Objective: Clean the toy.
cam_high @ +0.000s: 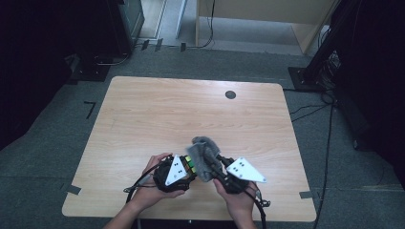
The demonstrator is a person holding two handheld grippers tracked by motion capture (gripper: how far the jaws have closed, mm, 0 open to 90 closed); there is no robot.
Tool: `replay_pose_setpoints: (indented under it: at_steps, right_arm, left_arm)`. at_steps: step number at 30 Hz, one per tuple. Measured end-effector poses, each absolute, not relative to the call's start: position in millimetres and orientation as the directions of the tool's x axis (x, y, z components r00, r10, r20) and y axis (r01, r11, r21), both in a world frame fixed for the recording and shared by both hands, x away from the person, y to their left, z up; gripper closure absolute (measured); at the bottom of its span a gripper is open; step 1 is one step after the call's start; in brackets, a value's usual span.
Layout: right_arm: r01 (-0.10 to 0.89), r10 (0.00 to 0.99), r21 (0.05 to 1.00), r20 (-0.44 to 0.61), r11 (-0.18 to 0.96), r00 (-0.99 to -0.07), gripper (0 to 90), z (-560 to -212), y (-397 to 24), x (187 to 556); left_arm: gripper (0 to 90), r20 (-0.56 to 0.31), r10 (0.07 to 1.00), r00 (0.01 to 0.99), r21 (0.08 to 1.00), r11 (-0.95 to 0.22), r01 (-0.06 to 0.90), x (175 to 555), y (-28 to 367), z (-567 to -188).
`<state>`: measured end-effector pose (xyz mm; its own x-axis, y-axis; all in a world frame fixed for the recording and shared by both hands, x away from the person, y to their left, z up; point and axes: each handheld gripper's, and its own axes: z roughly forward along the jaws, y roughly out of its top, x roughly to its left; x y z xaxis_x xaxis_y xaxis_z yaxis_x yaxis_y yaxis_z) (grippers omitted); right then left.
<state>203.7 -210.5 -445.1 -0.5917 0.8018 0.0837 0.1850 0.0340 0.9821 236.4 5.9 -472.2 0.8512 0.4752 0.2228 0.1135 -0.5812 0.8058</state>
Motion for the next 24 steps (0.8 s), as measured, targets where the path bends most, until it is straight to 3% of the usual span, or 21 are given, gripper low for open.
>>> replay_pose_setpoints:
  at_steps: [6,13,16,18,24]
  right_arm:
    - [0.033,0.793,0.959,-0.212,0.281,-0.572,71.4,-446.4,-178.3,186.7]
    - [0.113,0.849,0.974,-0.113,0.198,-0.517,71.8,-445.6,-203.2,197.7]
    - [0.025,0.793,0.962,-0.21,0.273,-0.572,71.0,-442.7,-182.5,186.2]
    - [-0.013,0.779,0.939,-0.294,0.345,-0.553,71.3,-443.3,-173.7,183.5]
    - [0.113,0.864,0.964,-0.159,0.24,-0.478,72.6,-447.3,-206.0,200.8]
  left_arm:
    - [34.5,0.231,0.471,0.851,0.812,-0.575,0.098,230.9,4.3,-466.5]
    - [34.5,0.225,0.468,0.855,0.822,-0.562,0.091,229.0,1.7,-465.2]
    - [34.5,0.227,0.473,0.852,0.816,-0.57,0.099,230.0,2.3,-465.9]
    - [34.5,0.223,0.472,0.853,0.822,-0.562,0.096,230.1,4.6,-464.4]
    - [34.4,0.202,0.469,0.86,0.845,-0.528,0.089,229.4,5.5,-460.9]
